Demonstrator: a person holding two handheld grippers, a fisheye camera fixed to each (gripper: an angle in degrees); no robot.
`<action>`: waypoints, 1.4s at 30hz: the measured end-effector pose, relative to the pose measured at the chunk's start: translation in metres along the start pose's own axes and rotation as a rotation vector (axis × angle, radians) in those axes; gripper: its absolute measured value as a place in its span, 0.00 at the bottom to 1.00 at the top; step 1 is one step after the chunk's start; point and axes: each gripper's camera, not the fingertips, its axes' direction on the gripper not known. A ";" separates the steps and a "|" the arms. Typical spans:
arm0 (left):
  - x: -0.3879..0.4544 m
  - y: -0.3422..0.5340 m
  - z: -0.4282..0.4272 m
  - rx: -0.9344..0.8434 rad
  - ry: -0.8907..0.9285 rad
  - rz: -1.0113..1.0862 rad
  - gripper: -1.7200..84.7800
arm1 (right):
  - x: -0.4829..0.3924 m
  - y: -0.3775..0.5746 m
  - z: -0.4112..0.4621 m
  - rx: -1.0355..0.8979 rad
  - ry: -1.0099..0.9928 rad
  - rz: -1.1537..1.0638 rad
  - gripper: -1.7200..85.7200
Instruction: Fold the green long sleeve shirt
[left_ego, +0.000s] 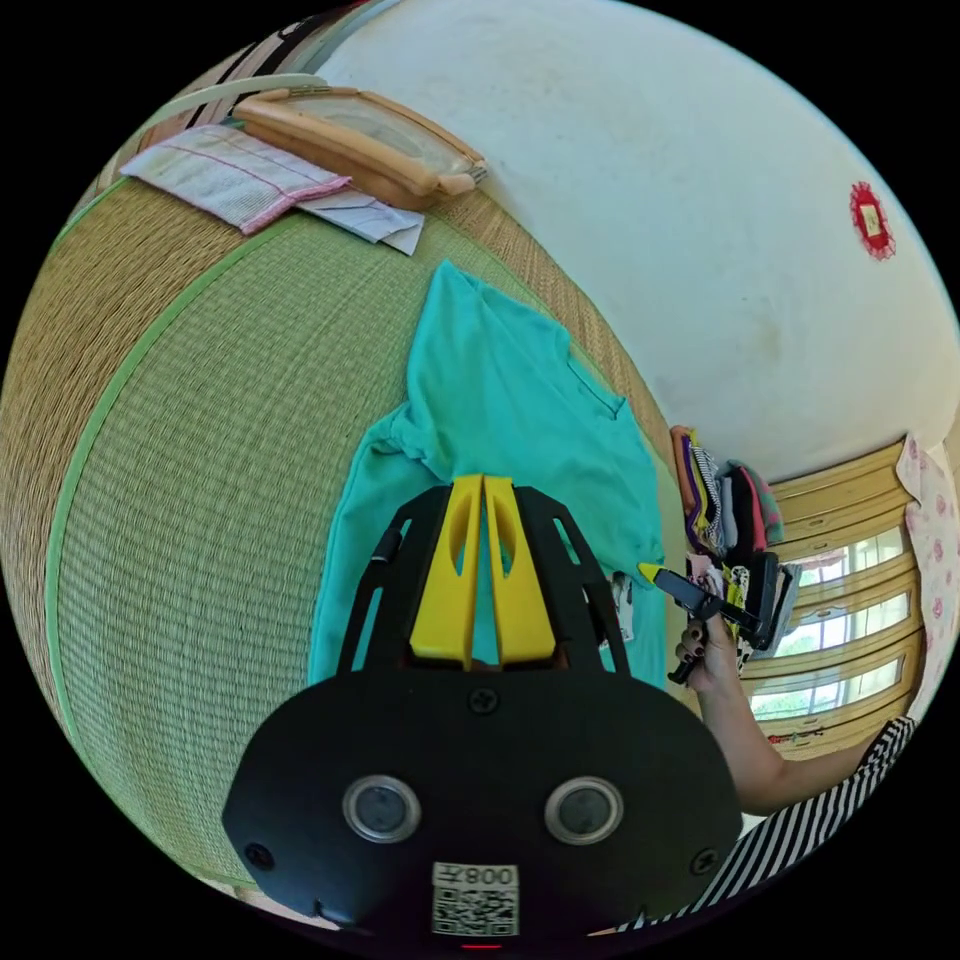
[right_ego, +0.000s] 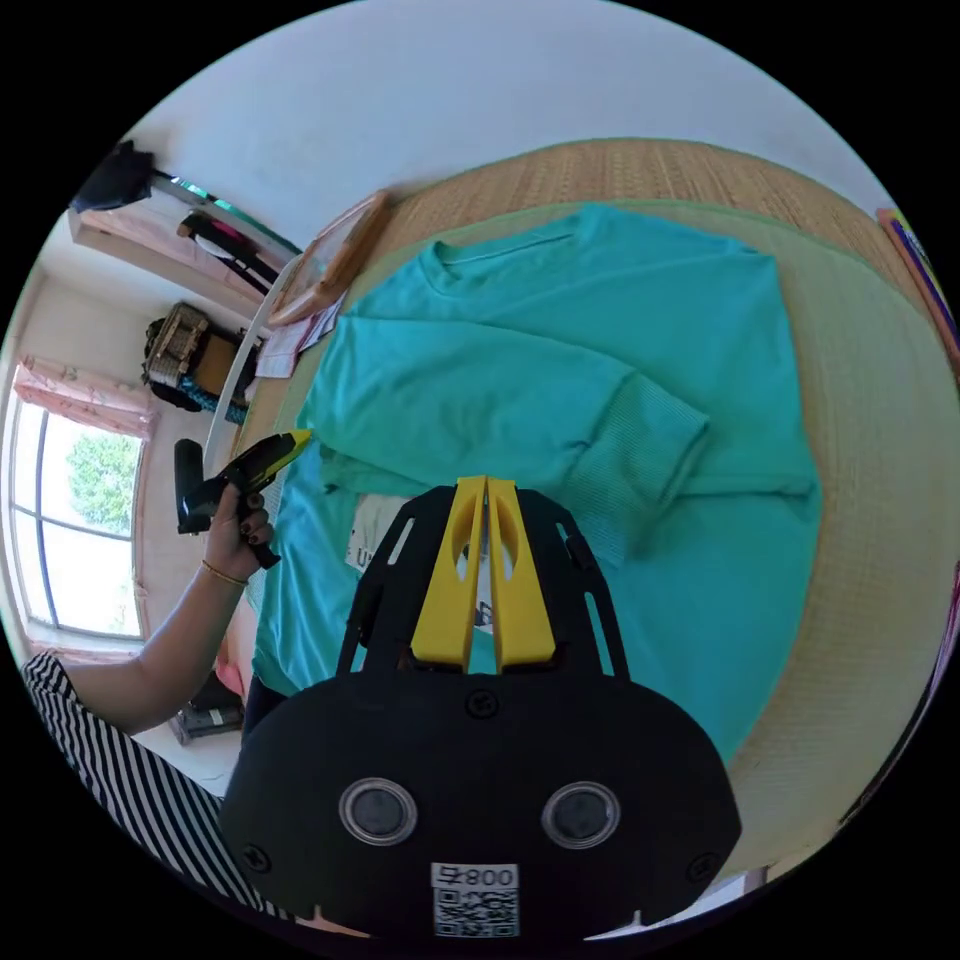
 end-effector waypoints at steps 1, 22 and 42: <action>0.005 -0.003 -0.002 -0.021 -0.023 0.001 0.02 | 0.009 0.006 0.004 -0.008 -0.013 0.014 0.02; 0.158 -0.006 -0.060 -0.173 -0.049 0.149 0.02 | 0.105 0.141 0.030 0.066 -0.168 0.089 0.02; 0.235 0.181 -0.152 -0.347 -0.372 0.455 0.02 | -0.103 0.377 0.061 -0.166 0.395 -0.285 0.02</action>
